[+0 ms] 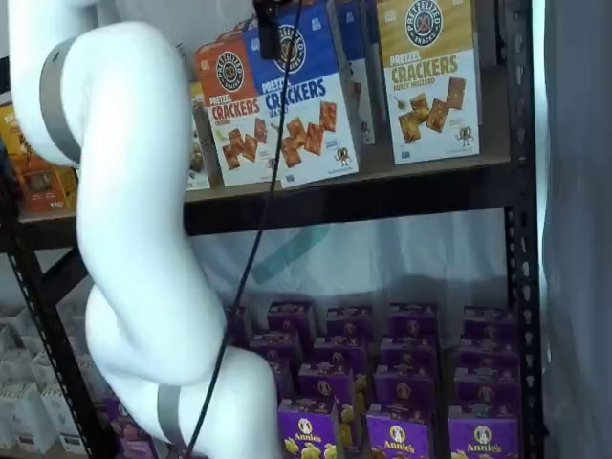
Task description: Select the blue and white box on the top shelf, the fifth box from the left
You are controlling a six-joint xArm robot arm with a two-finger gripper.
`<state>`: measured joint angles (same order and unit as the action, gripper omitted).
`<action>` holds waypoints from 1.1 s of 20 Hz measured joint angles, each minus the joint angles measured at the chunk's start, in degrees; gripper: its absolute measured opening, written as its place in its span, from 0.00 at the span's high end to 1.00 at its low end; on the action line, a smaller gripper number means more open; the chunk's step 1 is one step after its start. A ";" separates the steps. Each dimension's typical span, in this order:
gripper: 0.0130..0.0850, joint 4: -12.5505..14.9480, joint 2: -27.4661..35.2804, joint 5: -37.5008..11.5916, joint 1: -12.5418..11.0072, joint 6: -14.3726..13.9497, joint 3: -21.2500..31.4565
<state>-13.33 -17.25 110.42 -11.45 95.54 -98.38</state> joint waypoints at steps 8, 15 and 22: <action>0.28 -0.12 -3.17 2.99 -0.31 0.02 2.46; 0.28 0.37 -7.09 3.24 -0.88 0.98 7.60; 0.28 0.81 -9.78 3.37 -1.37 1.86 11.48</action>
<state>-12.51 -27.03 113.79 -12.82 97.41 -86.90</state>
